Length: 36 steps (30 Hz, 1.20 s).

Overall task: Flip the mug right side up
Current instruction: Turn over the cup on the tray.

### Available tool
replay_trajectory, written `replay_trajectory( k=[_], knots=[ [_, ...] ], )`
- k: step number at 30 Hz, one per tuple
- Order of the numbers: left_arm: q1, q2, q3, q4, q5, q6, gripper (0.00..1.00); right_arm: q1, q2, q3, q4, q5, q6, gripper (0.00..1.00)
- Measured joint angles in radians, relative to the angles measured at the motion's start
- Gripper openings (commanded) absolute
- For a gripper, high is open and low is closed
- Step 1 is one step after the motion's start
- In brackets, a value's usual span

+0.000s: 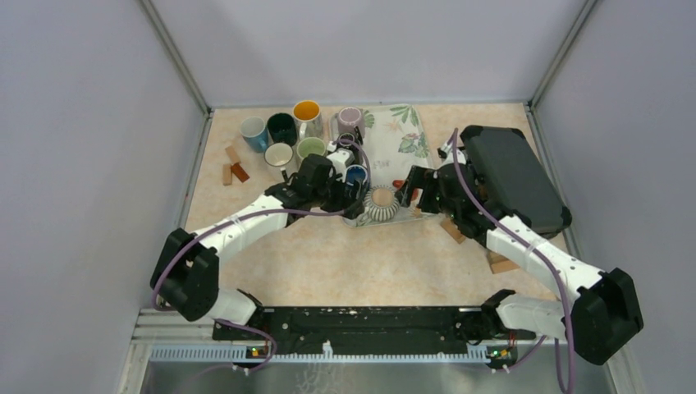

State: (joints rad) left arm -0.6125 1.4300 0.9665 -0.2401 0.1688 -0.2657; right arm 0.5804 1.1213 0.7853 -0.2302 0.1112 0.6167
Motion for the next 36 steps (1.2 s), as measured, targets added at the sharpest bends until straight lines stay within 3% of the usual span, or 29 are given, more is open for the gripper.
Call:
replay_trajectory(
  k=[12, 18, 29, 36],
  knots=[
    [-0.003, -0.051, -0.049, -0.006, -0.026, 0.011, 0.98, 0.005, 0.092, 0.000, 0.002, -0.023, 0.041, 0.99],
    [-0.002, -0.077, -0.097, 0.010, -0.026, -0.029, 0.98, 0.086, 0.092, 0.000, -0.026, 0.017, 0.074, 0.98],
    [-0.003, 0.115, -0.099, 0.209, 0.098, -0.095, 0.98, 0.090, 0.090, -0.015, -0.042, 0.090, 0.109, 0.95],
    [-0.040, 0.159, -0.098, 0.272, 0.105, -0.114, 0.98, 0.035, 0.000, -0.080, -0.072, 0.090, 0.110, 0.94]
  ],
)
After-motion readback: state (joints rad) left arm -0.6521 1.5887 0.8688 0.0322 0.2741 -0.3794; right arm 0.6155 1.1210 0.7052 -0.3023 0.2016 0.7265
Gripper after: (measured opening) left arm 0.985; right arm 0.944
